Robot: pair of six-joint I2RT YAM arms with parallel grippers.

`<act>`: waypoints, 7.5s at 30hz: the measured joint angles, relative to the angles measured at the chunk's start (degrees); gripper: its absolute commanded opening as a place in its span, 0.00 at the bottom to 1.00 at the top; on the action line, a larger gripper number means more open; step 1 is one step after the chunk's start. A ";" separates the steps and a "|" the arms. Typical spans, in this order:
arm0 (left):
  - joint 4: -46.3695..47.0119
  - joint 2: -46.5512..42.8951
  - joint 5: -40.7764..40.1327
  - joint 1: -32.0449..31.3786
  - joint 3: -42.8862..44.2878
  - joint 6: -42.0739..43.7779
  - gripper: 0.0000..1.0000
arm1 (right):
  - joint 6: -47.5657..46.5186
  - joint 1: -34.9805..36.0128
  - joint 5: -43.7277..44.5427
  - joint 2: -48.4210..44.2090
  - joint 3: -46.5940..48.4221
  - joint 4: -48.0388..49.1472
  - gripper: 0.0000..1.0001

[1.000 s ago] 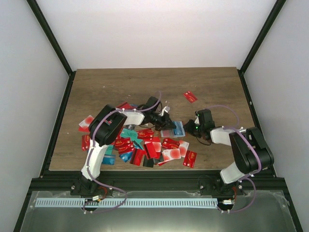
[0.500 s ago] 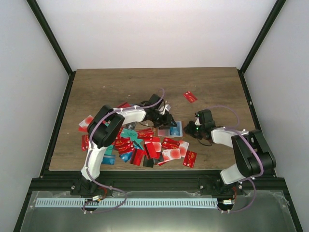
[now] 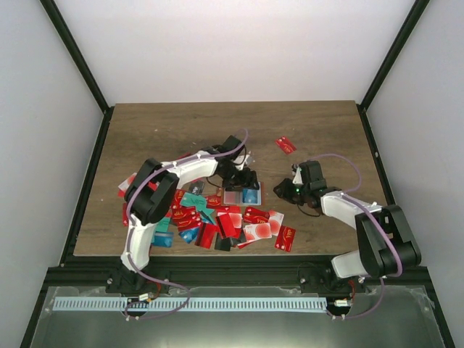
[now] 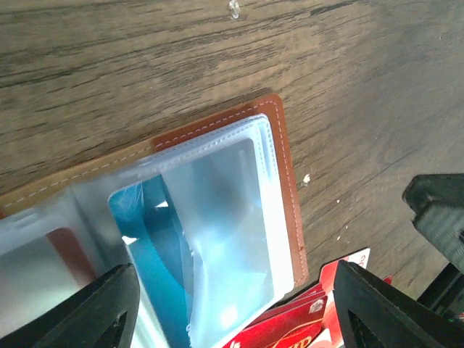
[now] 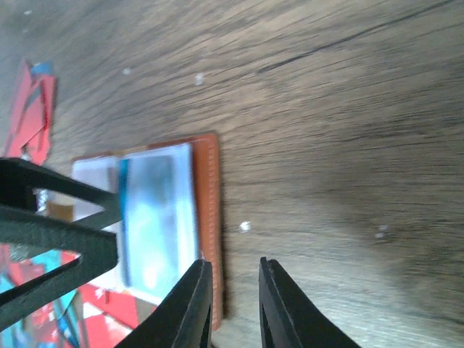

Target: Put the credit cards into the card holder

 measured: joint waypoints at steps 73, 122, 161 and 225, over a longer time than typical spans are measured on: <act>3.41 -4.04 -3.93 0.13 -9.35 9.14 0.04 | -1.90 8.87 -16.92 16.22 9.88 4.52 0.28; 13.99 -18.97 -5.81 8.04 -29.27 6.73 0.24 | -6.99 17.77 -1.51 23.54 27.08 -6.36 0.36; 4.31 -7.93 -14.93 -1.81 -10.03 8.72 0.41 | -10.01 12.96 -0.20 9.33 16.31 -6.80 0.38; 1.86 -30.88 -22.01 -5.51 -30.51 2.62 0.52 | -4.72 20.57 -16.72 -1.86 1.88 -4.20 0.35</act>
